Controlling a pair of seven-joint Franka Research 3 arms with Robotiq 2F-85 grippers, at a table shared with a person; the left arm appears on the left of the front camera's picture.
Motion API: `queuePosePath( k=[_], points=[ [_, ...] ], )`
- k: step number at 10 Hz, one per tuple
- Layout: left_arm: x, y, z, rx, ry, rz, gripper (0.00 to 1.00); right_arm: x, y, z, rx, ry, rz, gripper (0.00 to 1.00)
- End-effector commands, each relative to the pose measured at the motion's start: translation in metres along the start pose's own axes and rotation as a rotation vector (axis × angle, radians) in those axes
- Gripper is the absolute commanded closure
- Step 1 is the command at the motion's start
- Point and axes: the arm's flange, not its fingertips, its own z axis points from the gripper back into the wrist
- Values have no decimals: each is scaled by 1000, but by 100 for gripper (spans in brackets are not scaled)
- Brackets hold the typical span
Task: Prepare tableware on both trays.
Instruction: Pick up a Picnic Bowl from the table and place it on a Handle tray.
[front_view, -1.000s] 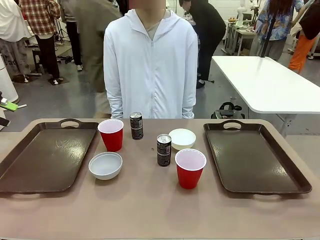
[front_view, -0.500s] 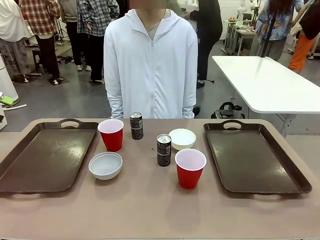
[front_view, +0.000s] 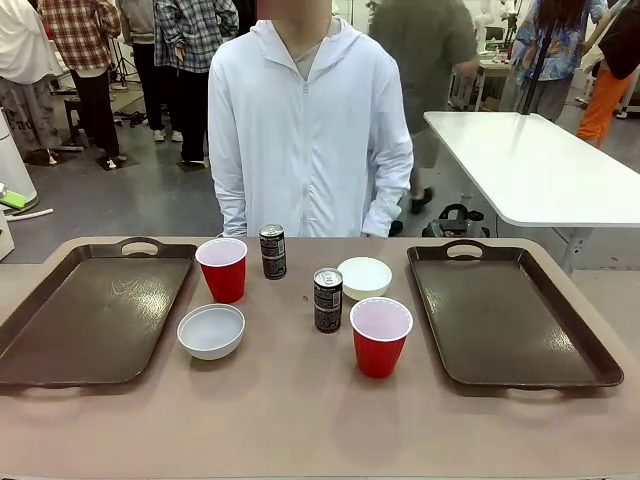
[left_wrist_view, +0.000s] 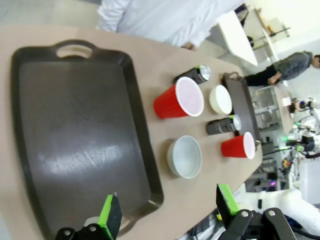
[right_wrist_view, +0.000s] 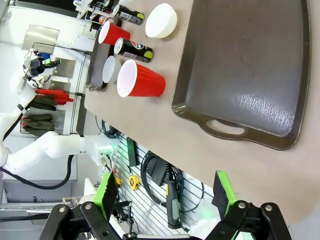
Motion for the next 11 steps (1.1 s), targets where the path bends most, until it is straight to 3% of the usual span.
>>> queuePosePath(
  k=[1,11],
  points=[
    [-1,-3,-3,-30,8,6,0,0,0,0,1,-1,0,0],
    [-1,-3,-3,-30,8,6,0,0,0,0,1,-1,0,0]
  ],
)
